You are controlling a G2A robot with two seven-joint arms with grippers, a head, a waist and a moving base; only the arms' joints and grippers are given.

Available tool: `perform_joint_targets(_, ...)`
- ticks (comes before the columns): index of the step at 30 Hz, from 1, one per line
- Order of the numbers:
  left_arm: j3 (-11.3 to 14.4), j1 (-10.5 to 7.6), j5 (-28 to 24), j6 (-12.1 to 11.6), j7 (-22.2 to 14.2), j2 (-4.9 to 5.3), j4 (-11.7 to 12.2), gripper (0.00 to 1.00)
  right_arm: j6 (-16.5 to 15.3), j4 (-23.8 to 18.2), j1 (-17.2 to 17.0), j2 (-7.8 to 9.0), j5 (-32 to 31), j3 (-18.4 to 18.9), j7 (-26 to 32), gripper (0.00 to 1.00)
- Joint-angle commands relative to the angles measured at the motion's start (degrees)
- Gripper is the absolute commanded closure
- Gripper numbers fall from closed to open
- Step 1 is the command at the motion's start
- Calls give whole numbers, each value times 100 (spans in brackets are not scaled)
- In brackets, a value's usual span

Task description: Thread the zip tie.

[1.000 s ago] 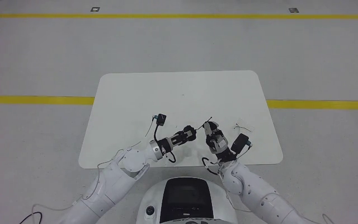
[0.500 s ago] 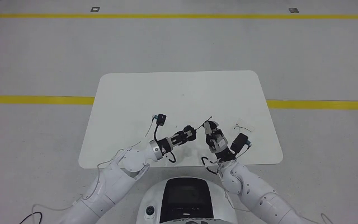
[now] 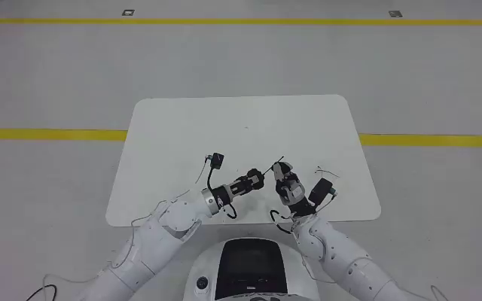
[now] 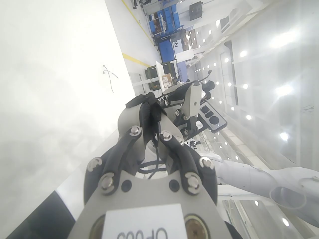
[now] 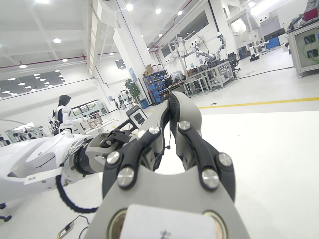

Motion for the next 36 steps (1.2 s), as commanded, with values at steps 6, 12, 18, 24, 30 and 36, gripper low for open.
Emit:
perform_joint_targets(6, 0, 0, 0, 0, 0, 0, 0, 100, 0, 35, 11, -13, -7, -3, -7, 100)
perform_joint_targets(12, 0, 0, 0, 0, 0, 0, 0, 100, 0, 17, 11, -18, -15, -18, -9, 100)
perform_joint_targets(18, 0, 0, 0, 0, 0, 0, 0, 100, 0, -37, 25, -5, -36, -101, -29, 100)
perform_joint_targets(24, 0, 0, 0, 0, 0, 0, 0, 100, 0, -27, 55, 22, -7, -176, 10, 100)
perform_joint_targets(30, 0, 0, 0, 0, 0, 0, 0, 100, 0, 3, 57, 50, 46, -208, 6, 100)
perform_joint_targets(36, 0, 0, 0, 0, 0, 0, 0, 100, 0, 56, 47, 73, 110, -231, 44, 100)
